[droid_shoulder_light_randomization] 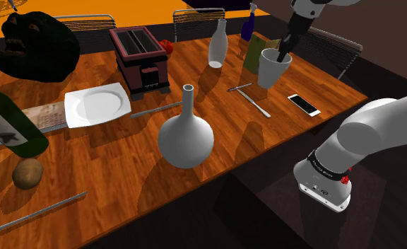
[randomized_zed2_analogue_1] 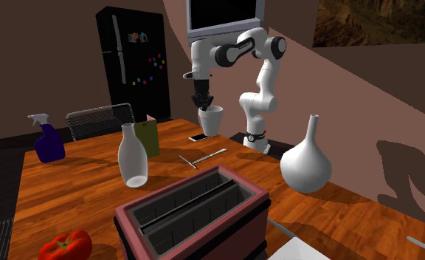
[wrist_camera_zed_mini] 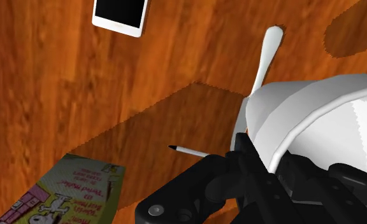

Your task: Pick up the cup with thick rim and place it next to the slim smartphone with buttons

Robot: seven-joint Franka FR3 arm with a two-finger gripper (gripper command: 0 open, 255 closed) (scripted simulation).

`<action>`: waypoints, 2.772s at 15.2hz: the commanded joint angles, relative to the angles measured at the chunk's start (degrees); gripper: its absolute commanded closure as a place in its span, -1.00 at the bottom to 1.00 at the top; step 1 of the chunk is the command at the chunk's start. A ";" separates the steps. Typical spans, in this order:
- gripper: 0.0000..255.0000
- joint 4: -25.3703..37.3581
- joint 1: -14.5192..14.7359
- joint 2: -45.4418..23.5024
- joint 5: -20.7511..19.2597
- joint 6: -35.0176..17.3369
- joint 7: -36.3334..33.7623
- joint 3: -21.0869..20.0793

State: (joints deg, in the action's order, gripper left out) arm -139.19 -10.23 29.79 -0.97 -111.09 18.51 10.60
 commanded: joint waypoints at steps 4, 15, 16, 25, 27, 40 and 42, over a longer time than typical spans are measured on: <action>1.00 -3.15 -0.05 -0.82 -0.04 -4.01 0.32 0.32; 1.00 -9.29 0.07 -4.15 0.16 -13.44 1.17 1.12; 1.00 -9.78 0.10 -4.56 0.20 -14.33 1.26 1.20; 1.00 -11.72 0.25 -6.50 0.45 -18.19 1.72 1.56; 1.00 -11.72 0.25 -6.50 0.45 -18.19 1.72 1.56; -1.00 -7.26 -0.25 -2.42 -0.16 -9.69 1.19 1.09; -1.00 -7.25 -0.24 -2.43 -0.16 -9.69 1.19 1.09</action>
State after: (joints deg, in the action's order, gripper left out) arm -146.46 -10.45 27.24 -1.11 -120.95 19.70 11.70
